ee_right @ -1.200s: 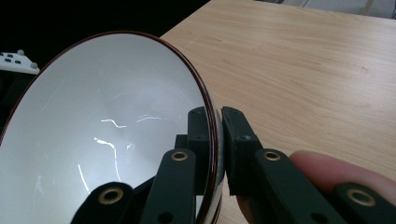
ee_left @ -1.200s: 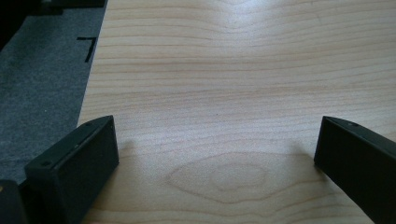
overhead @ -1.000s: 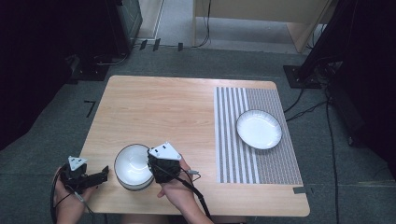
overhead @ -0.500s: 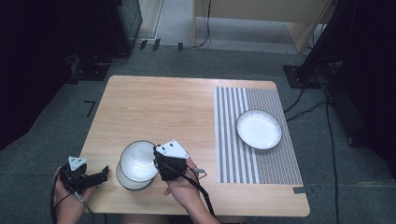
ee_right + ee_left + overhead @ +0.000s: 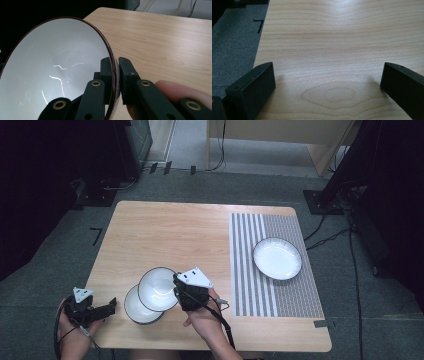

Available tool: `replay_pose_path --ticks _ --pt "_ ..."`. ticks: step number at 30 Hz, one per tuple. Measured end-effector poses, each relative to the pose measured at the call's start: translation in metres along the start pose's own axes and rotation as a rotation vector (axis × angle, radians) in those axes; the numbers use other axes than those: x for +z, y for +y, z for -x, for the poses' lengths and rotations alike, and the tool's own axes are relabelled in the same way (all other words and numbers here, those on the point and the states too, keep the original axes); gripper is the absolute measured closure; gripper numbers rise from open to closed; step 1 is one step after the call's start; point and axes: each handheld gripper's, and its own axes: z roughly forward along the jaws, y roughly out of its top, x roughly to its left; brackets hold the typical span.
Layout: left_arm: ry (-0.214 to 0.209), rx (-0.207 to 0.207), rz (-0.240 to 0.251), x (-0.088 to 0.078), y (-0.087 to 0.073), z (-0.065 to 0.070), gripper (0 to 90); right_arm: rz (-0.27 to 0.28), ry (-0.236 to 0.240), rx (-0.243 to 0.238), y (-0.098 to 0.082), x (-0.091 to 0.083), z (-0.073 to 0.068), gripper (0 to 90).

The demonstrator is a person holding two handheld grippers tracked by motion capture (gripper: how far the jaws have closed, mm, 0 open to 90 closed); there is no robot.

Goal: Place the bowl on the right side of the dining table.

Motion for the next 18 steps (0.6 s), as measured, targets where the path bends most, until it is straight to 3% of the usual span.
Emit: replay_pose_path --ticks 18 --pt "0.000 0.001 -0.001 0.000 0.000 0.000 0.0 0.008 -0.019 0.021 0.000 -0.008 0.020 84.2"
